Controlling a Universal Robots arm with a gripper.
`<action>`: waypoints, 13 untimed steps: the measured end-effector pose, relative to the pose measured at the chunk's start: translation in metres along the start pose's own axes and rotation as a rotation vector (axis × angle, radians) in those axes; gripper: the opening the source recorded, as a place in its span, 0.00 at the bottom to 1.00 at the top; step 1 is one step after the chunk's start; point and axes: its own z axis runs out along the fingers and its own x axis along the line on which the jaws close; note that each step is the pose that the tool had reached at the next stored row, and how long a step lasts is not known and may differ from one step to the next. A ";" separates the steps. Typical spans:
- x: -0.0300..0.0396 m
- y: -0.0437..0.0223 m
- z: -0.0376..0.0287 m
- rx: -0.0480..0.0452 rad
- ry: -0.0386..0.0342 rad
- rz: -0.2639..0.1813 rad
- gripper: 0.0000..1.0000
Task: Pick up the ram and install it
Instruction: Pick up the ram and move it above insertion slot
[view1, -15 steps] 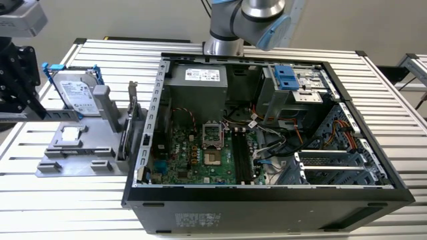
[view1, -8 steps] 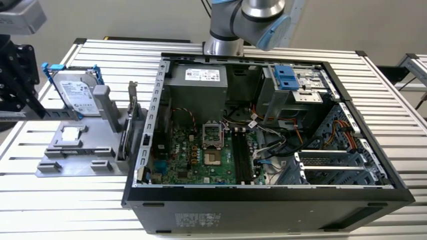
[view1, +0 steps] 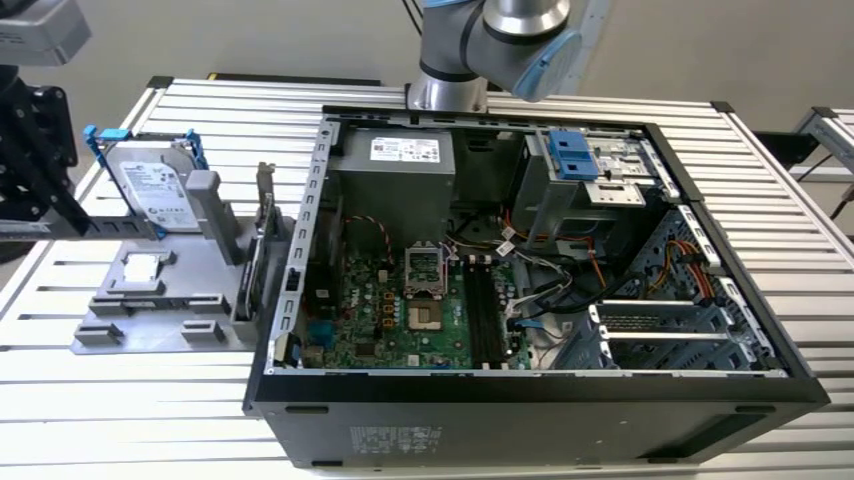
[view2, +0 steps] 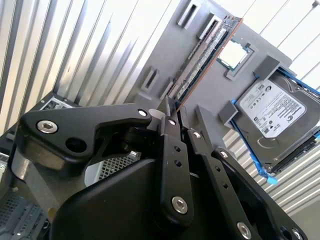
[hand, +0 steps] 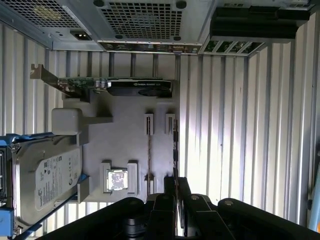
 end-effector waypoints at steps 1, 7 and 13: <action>0.0000 0.0000 -0.0002 0.0000 0.0000 0.000 0.00; 0.0000 0.0000 -0.0017 0.0002 -0.0002 0.000 0.00; 0.0001 0.0001 -0.0051 0.0001 -0.0001 0.000 0.00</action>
